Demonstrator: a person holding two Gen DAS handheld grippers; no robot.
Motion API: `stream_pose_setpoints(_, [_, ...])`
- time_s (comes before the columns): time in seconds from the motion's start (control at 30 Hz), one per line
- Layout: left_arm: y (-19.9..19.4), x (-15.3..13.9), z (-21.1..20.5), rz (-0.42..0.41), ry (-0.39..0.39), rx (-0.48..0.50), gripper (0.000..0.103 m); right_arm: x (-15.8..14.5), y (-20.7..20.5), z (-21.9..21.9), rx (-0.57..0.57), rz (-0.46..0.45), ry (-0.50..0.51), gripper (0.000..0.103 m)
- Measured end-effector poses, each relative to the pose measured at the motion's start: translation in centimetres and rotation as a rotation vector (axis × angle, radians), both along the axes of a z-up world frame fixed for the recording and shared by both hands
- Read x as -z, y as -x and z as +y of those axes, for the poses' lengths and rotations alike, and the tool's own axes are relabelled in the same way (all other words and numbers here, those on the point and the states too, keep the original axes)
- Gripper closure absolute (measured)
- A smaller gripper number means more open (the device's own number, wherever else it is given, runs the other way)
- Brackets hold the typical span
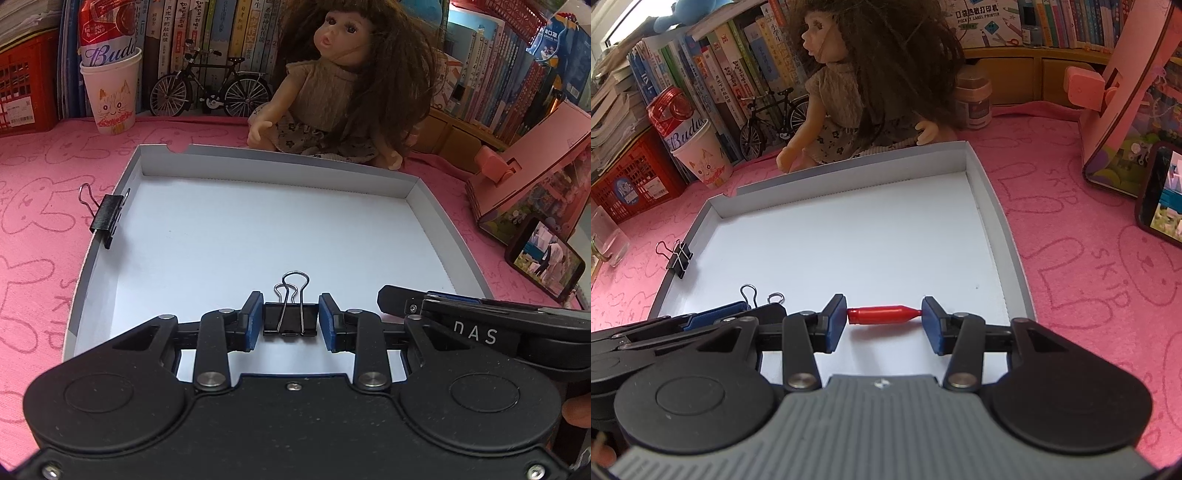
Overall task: Organize rigid objects
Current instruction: 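Open the left tool to drop the clip while the right tool drops the red cylinder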
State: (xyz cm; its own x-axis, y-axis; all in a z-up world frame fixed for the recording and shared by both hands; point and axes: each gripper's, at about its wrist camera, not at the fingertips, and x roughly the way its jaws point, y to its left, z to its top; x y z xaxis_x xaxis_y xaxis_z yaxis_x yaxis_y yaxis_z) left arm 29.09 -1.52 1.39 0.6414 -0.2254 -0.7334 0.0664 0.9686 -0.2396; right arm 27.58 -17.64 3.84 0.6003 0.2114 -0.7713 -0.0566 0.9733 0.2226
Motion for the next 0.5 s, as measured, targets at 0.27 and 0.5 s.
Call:
stream_pose_setpoints(0.27, [0.9, -0.7, 0.6, -0.032, -0.003, -0.015, 0.054, -0.2, 0.7, -1.3, 0.021, -0.020, -0.055, 0.031])
stream_pose_setpoints(0.5, [3.5, -1.8, 2.3, -0.116, 0.065, -0.035, 0.023, -1.2, 2.5, -3.0, 0.028, -0.085, -0.102, 0.012])
